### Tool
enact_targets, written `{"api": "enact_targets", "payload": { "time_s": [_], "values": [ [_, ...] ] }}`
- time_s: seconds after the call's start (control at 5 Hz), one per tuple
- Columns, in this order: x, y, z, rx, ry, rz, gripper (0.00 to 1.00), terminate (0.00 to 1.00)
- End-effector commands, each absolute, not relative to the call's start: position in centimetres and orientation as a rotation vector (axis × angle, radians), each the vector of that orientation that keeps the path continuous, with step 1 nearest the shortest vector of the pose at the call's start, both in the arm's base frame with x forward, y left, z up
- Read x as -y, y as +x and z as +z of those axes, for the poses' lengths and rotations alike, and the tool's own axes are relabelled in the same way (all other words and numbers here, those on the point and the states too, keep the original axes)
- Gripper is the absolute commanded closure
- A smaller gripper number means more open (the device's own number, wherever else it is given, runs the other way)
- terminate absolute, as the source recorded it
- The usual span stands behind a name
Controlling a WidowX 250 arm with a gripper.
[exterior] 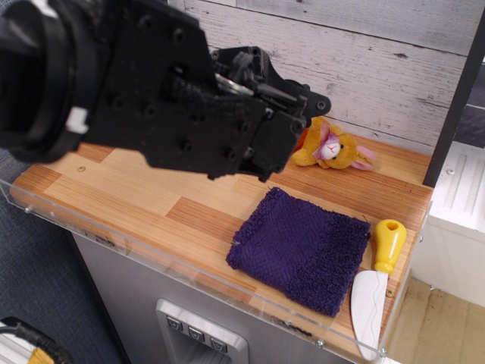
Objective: PICK UP THE BOX PUT ON THE ANOTHER SIDE OF THE TABLE
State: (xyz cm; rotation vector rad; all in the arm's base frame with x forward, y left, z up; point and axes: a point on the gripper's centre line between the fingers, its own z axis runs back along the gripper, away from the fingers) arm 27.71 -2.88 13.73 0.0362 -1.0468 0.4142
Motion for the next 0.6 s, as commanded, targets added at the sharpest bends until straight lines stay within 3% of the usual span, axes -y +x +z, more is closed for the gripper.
{"api": "enact_targets", "payload": {
  "time_s": [0.0, 0.4],
  "values": [
    [2.88, 27.71, 13.73, 1.047, 0.036, 0.414, 0.00, 0.00],
    [3.31, 28.22, 14.49, 0.905, -0.008, 0.926, 0.00, 0.00]
  ]
}}
